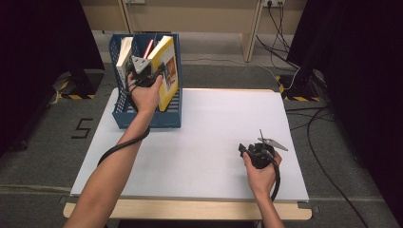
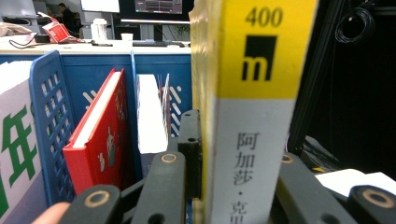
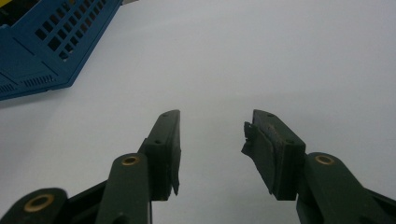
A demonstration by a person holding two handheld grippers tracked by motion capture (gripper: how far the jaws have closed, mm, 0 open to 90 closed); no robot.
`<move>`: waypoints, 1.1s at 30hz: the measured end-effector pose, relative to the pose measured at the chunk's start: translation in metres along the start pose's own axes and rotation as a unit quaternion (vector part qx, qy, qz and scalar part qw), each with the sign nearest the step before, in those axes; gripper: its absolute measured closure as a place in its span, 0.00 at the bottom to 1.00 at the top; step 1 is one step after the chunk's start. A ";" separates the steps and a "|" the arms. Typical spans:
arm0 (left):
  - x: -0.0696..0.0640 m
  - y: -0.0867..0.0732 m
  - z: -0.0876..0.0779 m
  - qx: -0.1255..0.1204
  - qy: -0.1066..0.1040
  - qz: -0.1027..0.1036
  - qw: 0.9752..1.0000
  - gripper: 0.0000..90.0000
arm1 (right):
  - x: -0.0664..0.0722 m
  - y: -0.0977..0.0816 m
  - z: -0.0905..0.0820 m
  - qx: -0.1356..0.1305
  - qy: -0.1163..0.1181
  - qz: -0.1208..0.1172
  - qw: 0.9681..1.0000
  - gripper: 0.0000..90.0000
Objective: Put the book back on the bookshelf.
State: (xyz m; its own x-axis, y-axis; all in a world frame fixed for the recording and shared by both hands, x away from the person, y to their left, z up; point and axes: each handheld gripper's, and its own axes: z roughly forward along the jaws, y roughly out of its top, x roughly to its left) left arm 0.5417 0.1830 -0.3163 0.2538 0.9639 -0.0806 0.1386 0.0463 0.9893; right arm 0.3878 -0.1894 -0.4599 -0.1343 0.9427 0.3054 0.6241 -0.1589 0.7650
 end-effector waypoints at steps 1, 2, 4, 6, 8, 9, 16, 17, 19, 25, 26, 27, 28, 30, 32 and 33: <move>0.000 0.000 0.000 0.000 0.000 0.000 1.000 0.84 | 0.000 0.000 0.000 0.002 -0.001 0.000 1.000 0.60; 0.000 -0.001 0.001 0.001 0.001 0.000 1.000 0.84 | 0.000 0.000 0.000 0.002 -0.001 -0.001 1.000 0.60; -0.001 -0.001 0.002 0.001 0.001 0.000 1.000 0.84 | 0.001 0.000 0.000 0.002 0.000 0.003 1.000 0.60; -0.001 -0.002 0.003 0.003 0.001 0.000 1.000 0.84 | 0.001 0.000 0.001 0.001 0.000 0.003 1.000 0.60; -0.002 -0.002 0.004 0.002 0.003 -0.003 1.000 0.84 | 0.000 -0.001 0.001 0.003 0.000 -0.001 1.000 0.60; -0.002 -0.003 0.005 0.003 0.003 -0.002 1.000 0.84 | 0.000 -0.001 0.001 0.003 0.000 -0.001 1.000 0.60; -0.001 -0.006 0.009 0.008 0.008 0.000 1.000 0.84 | 0.000 -0.001 0.001 0.002 0.000 -0.001 1.000 0.60; -0.001 -0.006 0.009 0.008 0.009 0.000 1.000 0.84 | 0.000 -0.001 0.001 0.002 0.000 0.000 1.000 0.60; -0.001 -0.007 0.010 0.010 0.009 0.001 1.000 0.84 | 0.000 -0.001 0.001 0.002 0.000 0.000 1.000 0.60; -0.001 -0.010 0.014 0.013 0.010 0.001 1.000 0.84 | 0.000 -0.001 0.001 0.002 0.000 -0.001 1.000 0.60; -0.001 -0.010 0.015 0.014 0.011 0.001 1.000 0.84 | 0.000 -0.001 0.001 0.002 0.000 0.000 1.000 0.60; 0.000 -0.011 0.015 0.014 0.011 0.000 1.000 0.84 | 0.000 -0.001 0.001 0.003 -0.001 -0.001 1.000 0.60; 0.000 -0.011 0.016 0.013 0.010 0.000 1.000 0.84 | -0.001 -0.001 0.001 0.002 -0.002 -0.006 1.000 0.60; 0.000 -0.012 0.017 0.012 0.008 0.003 1.000 0.84 | -0.001 -0.001 0.001 0.002 -0.001 -0.004 1.000 0.60; 0.000 -0.013 0.018 0.011 0.008 0.003 1.000 0.84 | -0.001 -0.001 0.001 0.003 0.000 -0.004 1.000 0.60; 0.000 -0.013 0.018 0.011 0.008 0.003 1.000 0.84 | -0.001 -0.001 0.001 0.002 -0.001 -0.005 1.000 0.60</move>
State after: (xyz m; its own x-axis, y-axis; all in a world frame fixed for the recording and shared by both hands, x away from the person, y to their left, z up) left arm 0.5576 0.1781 -0.3310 0.2398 0.9680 -0.0735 0.1587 0.0356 0.9867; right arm 0.3884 -0.1896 -0.4617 -0.1390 0.9446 0.2975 0.6262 -0.1489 0.7653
